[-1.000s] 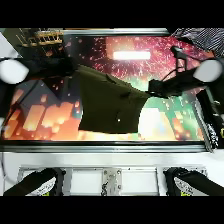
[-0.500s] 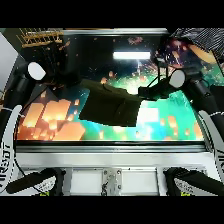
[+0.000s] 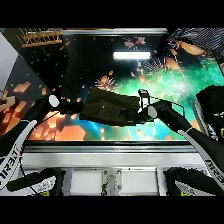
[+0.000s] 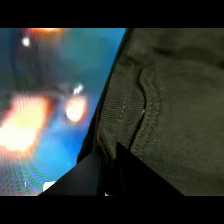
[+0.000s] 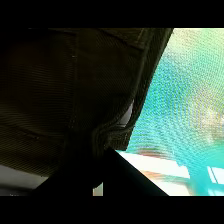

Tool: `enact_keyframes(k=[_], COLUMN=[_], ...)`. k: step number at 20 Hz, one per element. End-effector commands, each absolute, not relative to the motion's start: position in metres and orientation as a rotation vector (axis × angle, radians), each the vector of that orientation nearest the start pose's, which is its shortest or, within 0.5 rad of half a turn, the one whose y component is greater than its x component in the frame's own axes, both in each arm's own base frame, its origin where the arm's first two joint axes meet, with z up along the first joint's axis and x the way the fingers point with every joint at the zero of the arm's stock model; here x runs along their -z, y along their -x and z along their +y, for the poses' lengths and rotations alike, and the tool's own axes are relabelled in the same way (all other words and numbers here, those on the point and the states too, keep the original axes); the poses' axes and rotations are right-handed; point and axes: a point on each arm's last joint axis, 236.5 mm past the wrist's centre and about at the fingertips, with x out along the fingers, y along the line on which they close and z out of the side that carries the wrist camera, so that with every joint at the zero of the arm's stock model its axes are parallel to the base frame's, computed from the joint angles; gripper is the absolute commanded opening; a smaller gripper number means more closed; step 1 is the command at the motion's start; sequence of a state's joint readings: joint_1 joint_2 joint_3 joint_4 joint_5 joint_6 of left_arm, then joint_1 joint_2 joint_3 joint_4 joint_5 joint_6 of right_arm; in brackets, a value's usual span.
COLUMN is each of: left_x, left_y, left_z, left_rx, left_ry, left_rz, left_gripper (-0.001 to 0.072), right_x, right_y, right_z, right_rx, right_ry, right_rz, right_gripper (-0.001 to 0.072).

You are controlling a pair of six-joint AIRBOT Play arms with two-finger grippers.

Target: Fold the clothes and pants, and hang the long-sleeved shirts on hangers.

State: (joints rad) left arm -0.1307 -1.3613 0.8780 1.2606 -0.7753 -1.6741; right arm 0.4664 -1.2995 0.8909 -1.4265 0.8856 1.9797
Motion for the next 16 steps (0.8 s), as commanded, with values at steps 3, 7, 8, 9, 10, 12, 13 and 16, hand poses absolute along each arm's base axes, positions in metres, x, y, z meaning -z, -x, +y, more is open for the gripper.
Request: enact_keyframes(k=[3, 7, 8, 9, 10, 12, 13, 16], left_x=[0.111, 0.086, 0.069, 0.050, 0.034, 0.006, -0.005, -0.024], left_y=[-0.353, -0.361, -0.367, -0.371, -0.373, -0.372, -0.371, -0.366], left_z=[-0.118, -0.107, -0.100, -0.092, -0.084, -0.074, -0.074, -0.083], left_rx=[0.126, 0.116, 0.109, 0.101, 0.094, 0.087, 0.093, 0.123], left_ry=[0.298, 0.321, 0.336, 0.352, 0.364, 0.378, 0.378, 0.369], left_rz=[1.336, 1.282, 1.247, 1.208, 1.175, 1.114, 1.087, 1.012], left_gripper=[0.0021, 0.0524, 0.0524, 0.0524, 0.0523, 0.0523, 0.0513, 0.0021], right_x=[0.095, 0.055, 0.035, 0.016, 0.001, -0.006, -0.002, 0.028], right_y=[-0.309, -0.322, -0.327, -0.331, -0.335, -0.338, -0.341, -0.348], right_z=[0.193, 0.192, 0.184, 0.172, 0.152, 0.113, 0.102, 0.104], right_rx=[-0.150, -0.188, -0.197, -0.194, -0.171, -0.112, -0.106, -0.187], right_ry=[-0.224, -0.240, -0.242, -0.246, -0.262, -0.297, -0.334, -0.487], right_rz=[1.359, 1.280, 1.249, 1.217, 1.189, 1.190, 1.200, 1.240], right_gripper=[0.0042, 0.0633, 0.0634, 0.0634, 0.0633, 0.0633, 0.0634, 0.0662])
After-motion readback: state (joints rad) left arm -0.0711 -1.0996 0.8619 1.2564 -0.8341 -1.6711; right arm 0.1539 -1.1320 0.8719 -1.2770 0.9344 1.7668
